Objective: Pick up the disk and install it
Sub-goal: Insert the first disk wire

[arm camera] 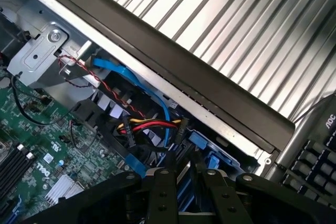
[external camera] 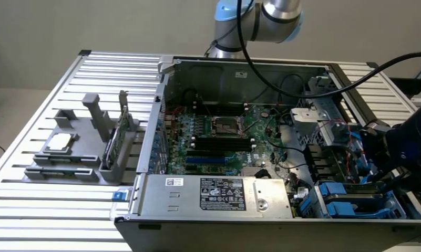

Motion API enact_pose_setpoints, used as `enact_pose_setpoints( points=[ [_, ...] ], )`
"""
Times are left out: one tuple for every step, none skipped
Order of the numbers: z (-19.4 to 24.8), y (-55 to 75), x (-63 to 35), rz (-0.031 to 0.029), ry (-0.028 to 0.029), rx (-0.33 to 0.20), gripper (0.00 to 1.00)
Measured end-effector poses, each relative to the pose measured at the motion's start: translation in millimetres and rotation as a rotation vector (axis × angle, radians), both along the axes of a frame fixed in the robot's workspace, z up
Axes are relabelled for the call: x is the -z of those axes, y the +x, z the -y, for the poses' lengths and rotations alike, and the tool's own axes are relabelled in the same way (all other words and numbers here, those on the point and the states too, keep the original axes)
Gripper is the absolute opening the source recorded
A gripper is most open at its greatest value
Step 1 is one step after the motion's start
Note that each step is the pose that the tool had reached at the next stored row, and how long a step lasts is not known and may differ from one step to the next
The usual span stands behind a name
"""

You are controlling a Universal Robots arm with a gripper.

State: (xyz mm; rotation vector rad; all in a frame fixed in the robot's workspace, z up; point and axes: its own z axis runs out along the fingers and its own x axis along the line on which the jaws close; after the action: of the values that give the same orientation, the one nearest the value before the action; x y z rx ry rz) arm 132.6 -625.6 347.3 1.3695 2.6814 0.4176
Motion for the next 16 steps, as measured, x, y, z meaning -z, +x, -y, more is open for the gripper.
enact_pose_setpoints(
  points=[
    [0.0, 0.0, 0.5, -0.0003, 0.0022, 0.002, 0.25],
    [0.0, -0.1, 1.0, -0.0006, 0.0040, 0.004, 0.25],
    [0.0, -0.1, 1.6, -0.0009, 0.0058, 0.007, 0.25],
    [0.0, -0.2, 2.2, -0.0013, 0.0074, 0.009, 0.25],
    [-0.1, -0.2, 2.8, -0.0019, 0.0087, 0.012, 0.25],
    [0.0, -0.1, 3.4, -0.0025, 0.0098, 0.016, 0.25],
    [0.0, -0.1, 4.0, -0.0032, 0.0110, 0.021, 0.25],
    [0.0, -0.1, 4.6, -0.0041, 0.0122, 0.027, 0.25],
    [0.0, -0.2, 5.1, -0.0050, 0.0135, 0.032, 0.25],
    [0.0, -0.1, 5.5, -0.0059, 0.0147, 0.038, 0.25],
    [-0.1, -0.1, 6.0, -0.0068, 0.0158, 0.044, 0.25],
    [-0.2, -0.1, 6.5, -0.0079, 0.0171, 0.051, 0.25],
    [-0.3, -0.1, 7.0, -0.0090, 0.0183, 0.057, 0.25],
    [-0.4, -0.1, 7.4, -0.0103, 0.0195, 0.062, 0.25],
    [-0.6, -0.2, 7.8, -0.0119, 0.0209, 0.067, 0.25],
    [-0.8, -0.3, 8.0, -0.0135, 0.0222, 0.071, 0.25]
  ],
)
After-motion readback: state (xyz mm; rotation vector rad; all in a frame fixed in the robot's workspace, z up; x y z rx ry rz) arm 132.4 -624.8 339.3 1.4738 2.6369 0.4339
